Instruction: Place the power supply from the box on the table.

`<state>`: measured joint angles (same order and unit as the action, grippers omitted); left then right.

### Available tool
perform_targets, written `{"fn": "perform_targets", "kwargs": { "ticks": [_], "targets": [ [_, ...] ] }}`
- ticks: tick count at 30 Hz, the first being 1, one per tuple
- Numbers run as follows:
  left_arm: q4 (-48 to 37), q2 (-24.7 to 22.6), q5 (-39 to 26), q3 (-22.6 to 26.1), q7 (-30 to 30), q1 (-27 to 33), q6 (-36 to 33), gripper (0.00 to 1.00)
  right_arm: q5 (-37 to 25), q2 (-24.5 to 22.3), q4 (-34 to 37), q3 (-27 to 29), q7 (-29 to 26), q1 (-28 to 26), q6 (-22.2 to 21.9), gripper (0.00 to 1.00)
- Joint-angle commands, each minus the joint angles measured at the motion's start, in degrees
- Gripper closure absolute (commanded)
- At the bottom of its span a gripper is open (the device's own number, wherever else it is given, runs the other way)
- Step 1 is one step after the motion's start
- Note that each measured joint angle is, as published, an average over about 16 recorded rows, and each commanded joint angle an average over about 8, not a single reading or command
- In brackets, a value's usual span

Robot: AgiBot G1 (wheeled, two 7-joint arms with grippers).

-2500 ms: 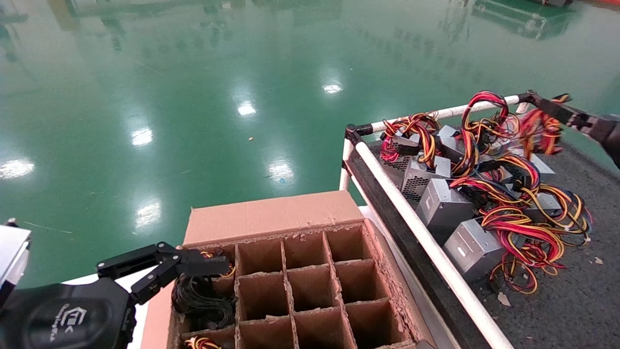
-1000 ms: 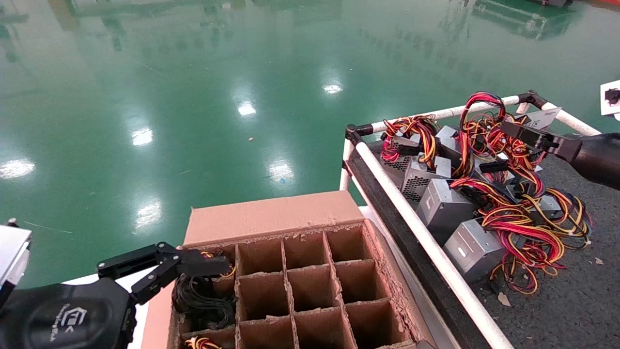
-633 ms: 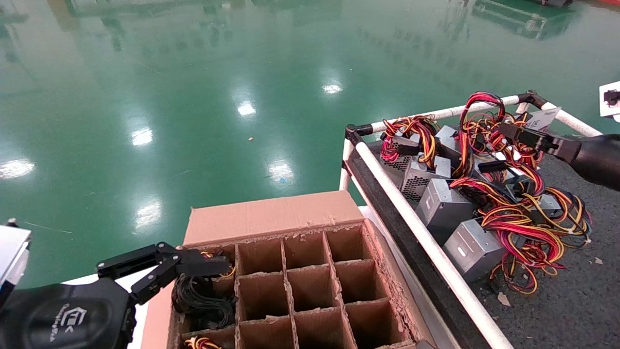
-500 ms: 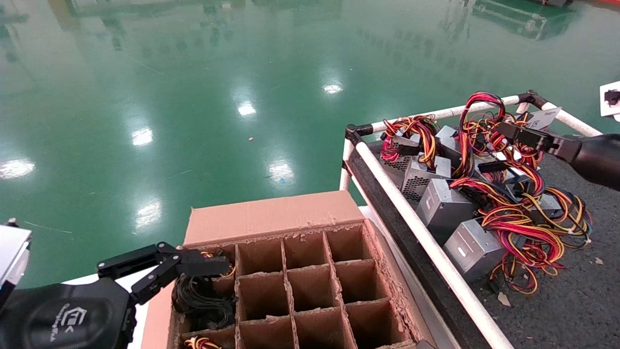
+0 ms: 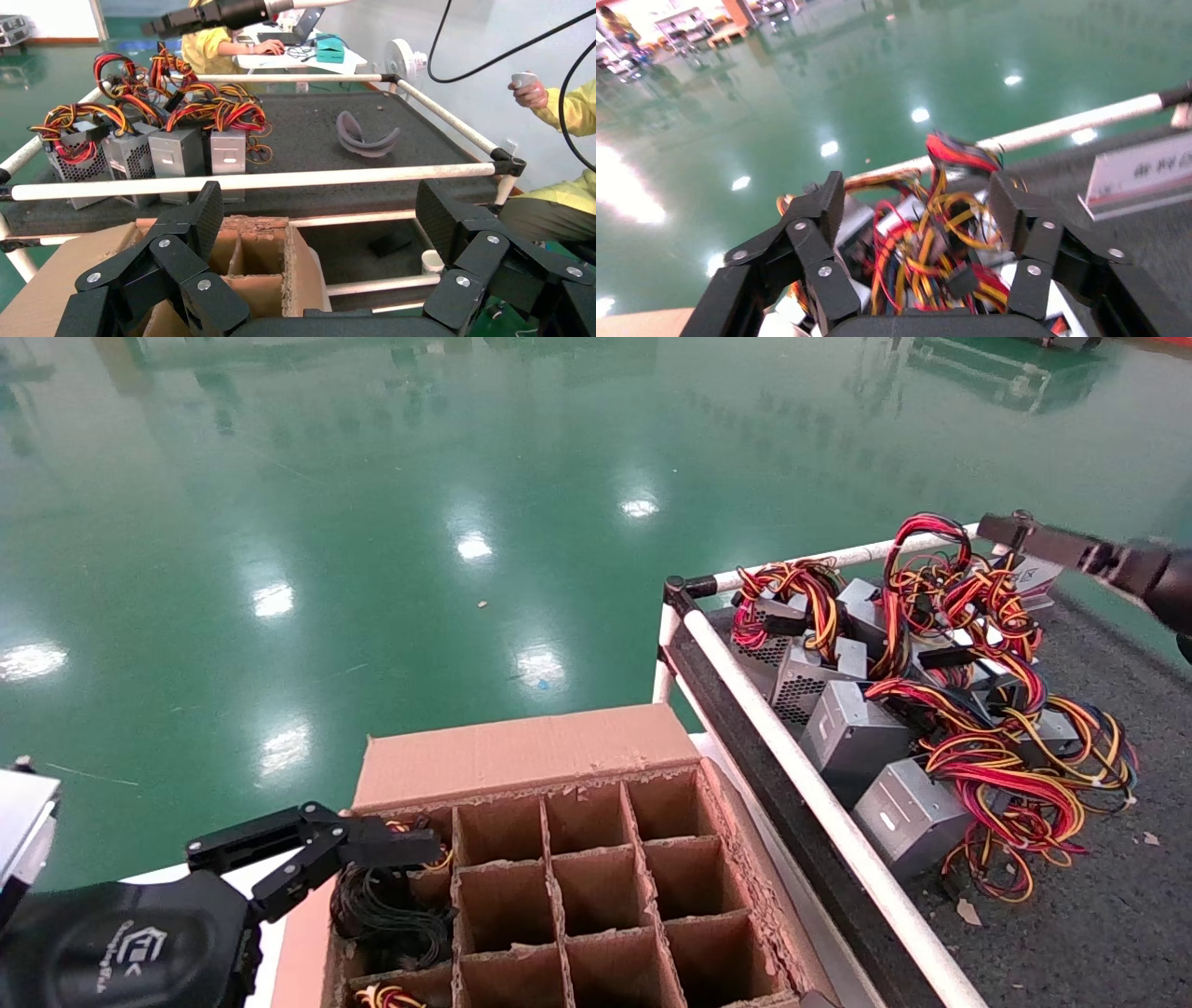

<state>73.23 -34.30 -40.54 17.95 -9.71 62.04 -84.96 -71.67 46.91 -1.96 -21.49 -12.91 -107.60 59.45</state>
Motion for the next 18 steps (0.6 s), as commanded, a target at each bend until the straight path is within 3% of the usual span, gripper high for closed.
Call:
{"fn": "perform_targets", "kwargs": {
  "ticks": [1,8,18],
  "targets": [
    [0.00,0.00,0.00,0.01,0.00,0.00,0.00,0.00,-0.12,-0.19,-0.24,-0.07,-0.40,-0.75,0.33,0.00],
    [-0.02,0.00,0.01,0.01,0.01,0.00,0.01,0.00,0.73,-0.68,-3.09,0.01,-1.27,-0.64,3.24,0.00],
    [-0.05,0.00,0.02,0.04,0.03,0.01,0.00,0.00,5.46,-2.51,-14.28,0.90,-0.77,6.88,7.10,0.00]
  ]
}}
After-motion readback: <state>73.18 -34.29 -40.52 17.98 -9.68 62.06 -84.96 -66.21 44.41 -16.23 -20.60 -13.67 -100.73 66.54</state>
